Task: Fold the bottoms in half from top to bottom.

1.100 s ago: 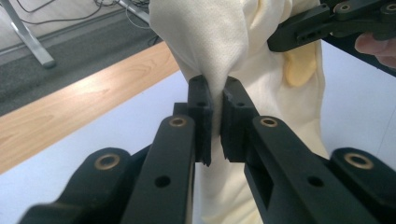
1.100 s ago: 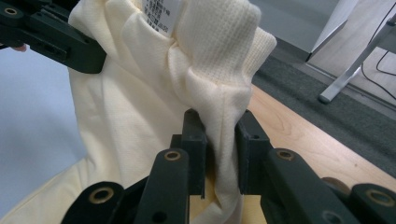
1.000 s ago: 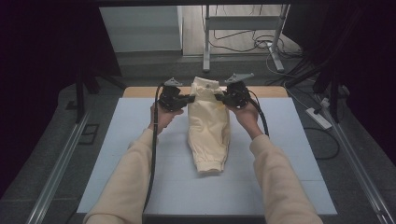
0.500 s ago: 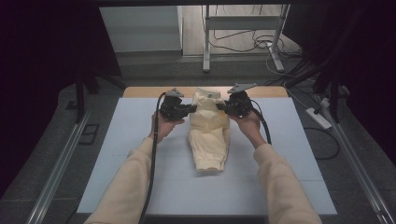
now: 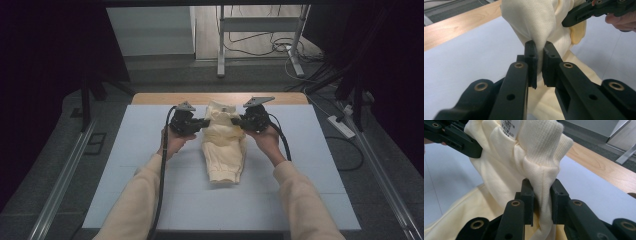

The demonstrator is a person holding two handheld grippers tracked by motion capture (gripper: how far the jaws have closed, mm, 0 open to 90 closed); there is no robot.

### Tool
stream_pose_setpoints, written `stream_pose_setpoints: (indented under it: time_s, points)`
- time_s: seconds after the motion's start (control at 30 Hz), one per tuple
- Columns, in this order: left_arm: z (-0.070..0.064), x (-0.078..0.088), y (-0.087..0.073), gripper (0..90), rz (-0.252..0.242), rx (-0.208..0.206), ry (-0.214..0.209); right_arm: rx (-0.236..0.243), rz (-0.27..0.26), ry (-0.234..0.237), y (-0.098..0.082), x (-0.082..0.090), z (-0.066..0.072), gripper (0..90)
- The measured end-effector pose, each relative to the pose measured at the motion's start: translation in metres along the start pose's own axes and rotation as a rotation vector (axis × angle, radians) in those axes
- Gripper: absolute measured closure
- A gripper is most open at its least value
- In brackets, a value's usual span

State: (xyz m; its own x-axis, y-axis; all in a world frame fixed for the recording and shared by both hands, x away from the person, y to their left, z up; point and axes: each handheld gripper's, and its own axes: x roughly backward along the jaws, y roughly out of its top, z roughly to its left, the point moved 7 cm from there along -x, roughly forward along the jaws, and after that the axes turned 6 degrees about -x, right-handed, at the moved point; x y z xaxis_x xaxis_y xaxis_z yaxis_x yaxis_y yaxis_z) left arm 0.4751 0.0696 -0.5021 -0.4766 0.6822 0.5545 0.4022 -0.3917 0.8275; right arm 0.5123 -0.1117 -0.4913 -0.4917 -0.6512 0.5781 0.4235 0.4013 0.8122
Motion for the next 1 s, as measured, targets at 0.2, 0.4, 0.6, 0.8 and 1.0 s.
stream_pose_setpoints:
  time_s: [0.2, 0.4, 0.6, 0.8, 1.0]
  points:
    - [-0.004, -0.002, -0.008, 83.1, 0.006, 0.004, -0.008, 0.016, 0.015, 0.001, -0.008, -0.001, 0.004, 74.9]
    - [-0.010, -0.002, -0.015, 83.0, 0.015, 0.000, -0.022, 0.013, 0.022, 0.014, -0.016, 0.000, 0.007, 74.9]
    - [-0.018, -0.003, -0.023, 82.9, 0.025, -0.010, -0.025, 0.013, 0.022, 0.028, -0.026, 0.002, 0.011, 74.9]
    - [-0.024, -0.004, -0.031, 82.5, 0.035, -0.015, -0.032, 0.016, 0.025, 0.035, -0.033, 0.003, 0.014, 74.9]
    - [-0.027, -0.006, -0.034, 82.5, 0.044, -0.024, -0.039, 0.018, 0.025, 0.037, -0.039, 0.004, 0.015, 74.9]
